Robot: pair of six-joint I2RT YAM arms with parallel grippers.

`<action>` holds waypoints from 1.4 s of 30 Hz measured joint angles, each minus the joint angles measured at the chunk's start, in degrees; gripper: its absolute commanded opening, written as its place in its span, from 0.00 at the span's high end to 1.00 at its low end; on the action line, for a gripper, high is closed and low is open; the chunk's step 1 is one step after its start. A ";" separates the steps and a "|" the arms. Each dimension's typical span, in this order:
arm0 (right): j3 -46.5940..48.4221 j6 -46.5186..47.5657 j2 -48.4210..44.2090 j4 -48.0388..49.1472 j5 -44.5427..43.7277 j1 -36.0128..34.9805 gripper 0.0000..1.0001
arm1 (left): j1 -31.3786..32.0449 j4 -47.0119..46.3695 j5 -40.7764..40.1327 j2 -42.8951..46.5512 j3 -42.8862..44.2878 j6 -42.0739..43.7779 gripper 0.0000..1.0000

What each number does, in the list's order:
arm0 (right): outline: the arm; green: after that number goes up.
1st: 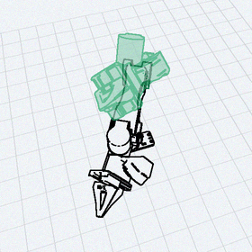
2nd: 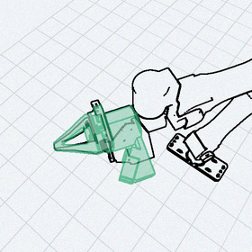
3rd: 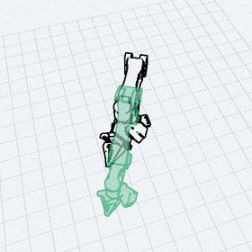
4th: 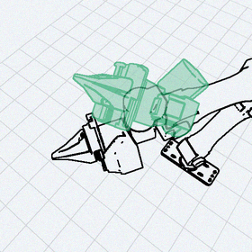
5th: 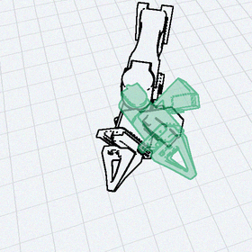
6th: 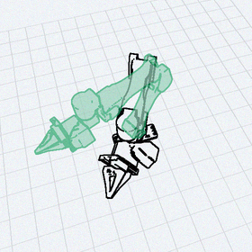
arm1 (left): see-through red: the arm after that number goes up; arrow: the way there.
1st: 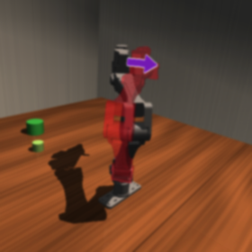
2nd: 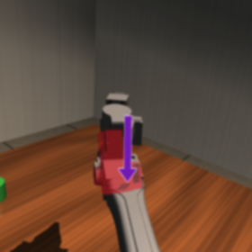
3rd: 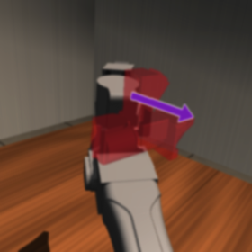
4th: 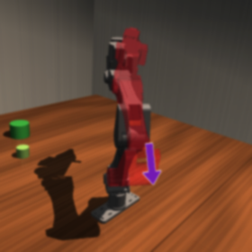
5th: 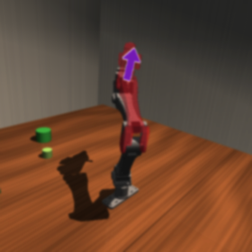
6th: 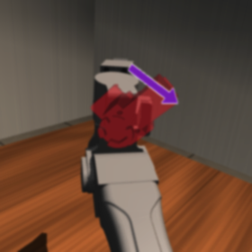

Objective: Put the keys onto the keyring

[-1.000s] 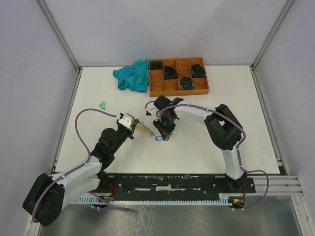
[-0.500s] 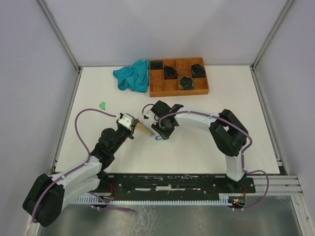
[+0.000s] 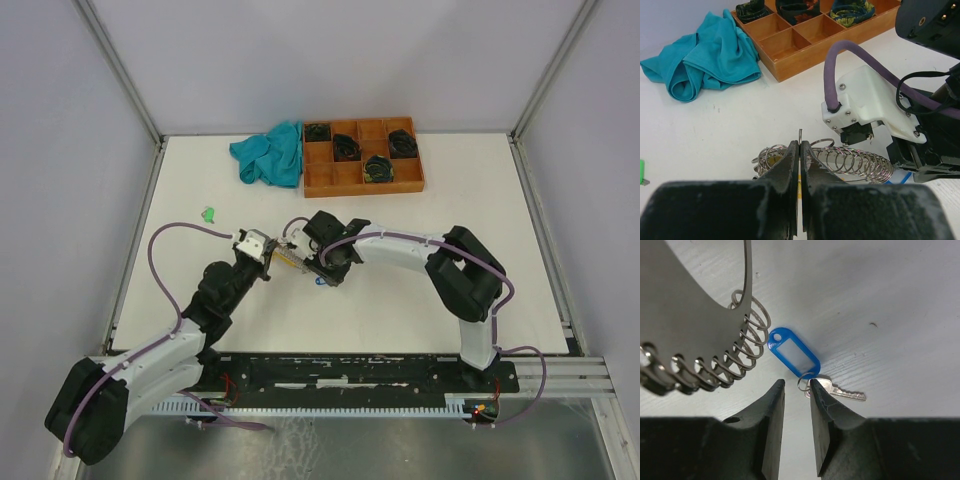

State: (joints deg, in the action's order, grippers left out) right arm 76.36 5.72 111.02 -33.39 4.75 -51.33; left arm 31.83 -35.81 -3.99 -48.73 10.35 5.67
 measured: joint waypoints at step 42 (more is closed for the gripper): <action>-0.92 1.27 -2.12 0.00 -3.69 1.29 0.99 | 0.00 0.00 -0.11 0.79 0.00 0.00 0.97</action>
State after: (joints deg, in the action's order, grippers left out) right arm 75.44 6.98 108.90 -33.39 1.06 -50.04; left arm 31.83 -35.81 -4.10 -47.94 10.35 5.67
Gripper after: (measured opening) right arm 0.010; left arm 0.043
